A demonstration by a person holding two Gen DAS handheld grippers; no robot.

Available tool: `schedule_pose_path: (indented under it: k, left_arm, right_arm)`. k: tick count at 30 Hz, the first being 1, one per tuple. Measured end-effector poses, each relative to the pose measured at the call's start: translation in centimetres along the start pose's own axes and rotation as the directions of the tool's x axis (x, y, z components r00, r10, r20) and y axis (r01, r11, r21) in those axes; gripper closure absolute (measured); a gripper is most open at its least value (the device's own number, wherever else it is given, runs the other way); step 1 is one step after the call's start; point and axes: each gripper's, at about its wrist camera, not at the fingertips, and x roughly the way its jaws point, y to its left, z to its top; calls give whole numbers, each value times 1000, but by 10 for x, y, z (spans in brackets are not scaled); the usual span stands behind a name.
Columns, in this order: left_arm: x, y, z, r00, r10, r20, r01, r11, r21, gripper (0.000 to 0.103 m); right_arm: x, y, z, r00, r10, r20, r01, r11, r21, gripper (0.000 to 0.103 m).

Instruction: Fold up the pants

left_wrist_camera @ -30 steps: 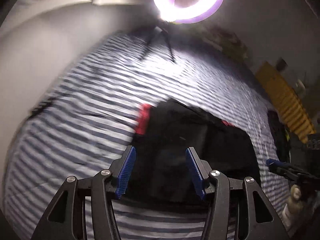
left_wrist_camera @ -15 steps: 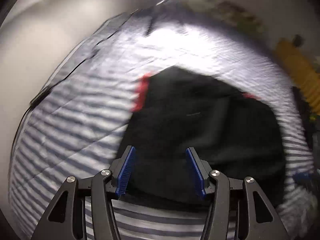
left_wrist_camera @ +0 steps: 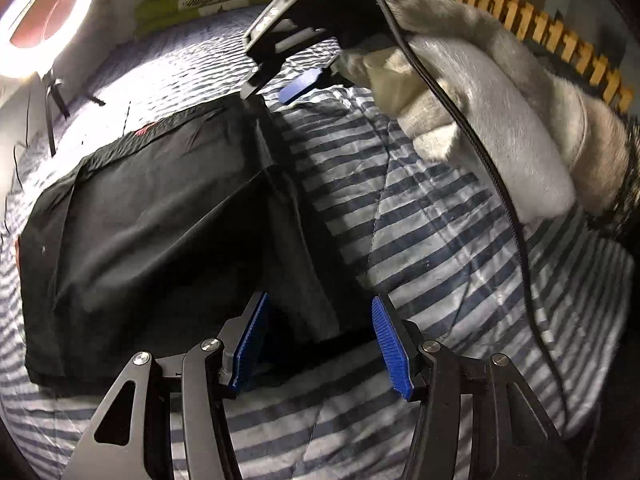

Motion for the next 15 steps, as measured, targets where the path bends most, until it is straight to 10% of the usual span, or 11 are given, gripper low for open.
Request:
schedule_pose_path:
  k: [5,15]
  left_arm:
    - [4,1,4,1000,-7,6,7,1000,2,83]
    - [4,9,1,1000,-10,16,9,1000,5,91]
  right_arm:
    - [3,-4,-2,1000,3,-1,-3,1000,11,103]
    - [-21,12,7,998,-25,58,29,996,-79,99]
